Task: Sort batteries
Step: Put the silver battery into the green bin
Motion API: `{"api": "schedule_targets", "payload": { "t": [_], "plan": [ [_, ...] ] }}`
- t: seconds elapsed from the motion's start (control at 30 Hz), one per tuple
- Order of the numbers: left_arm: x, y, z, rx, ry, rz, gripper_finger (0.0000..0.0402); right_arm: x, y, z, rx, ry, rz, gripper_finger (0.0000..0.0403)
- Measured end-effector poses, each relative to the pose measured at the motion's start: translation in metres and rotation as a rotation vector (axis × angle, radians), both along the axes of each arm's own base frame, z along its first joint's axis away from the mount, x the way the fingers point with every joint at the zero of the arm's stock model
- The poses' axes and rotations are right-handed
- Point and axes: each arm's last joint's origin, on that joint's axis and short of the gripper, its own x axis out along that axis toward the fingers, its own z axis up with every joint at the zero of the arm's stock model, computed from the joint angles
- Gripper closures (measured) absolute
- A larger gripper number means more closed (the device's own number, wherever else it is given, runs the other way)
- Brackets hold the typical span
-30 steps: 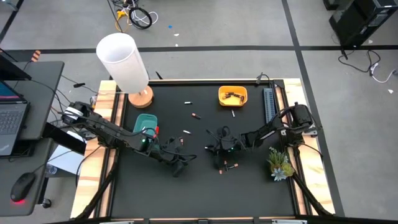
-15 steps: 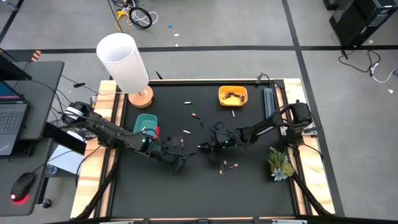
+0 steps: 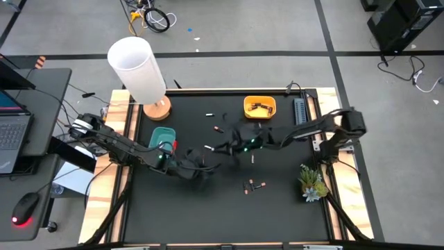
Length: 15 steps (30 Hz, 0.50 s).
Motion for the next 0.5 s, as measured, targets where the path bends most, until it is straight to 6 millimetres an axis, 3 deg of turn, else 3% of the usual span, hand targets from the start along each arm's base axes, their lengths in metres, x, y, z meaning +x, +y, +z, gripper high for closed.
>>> {"api": "schedule_targets", "payload": {
  "t": [0.5],
  "plan": [
    [0.027, 0.037, 0.054, 0.257, -0.533, 0.159, 0.0268, -0.050, -0.024, 0.091, 0.219, -0.238, -0.129, 0.0380]
  ]
}}
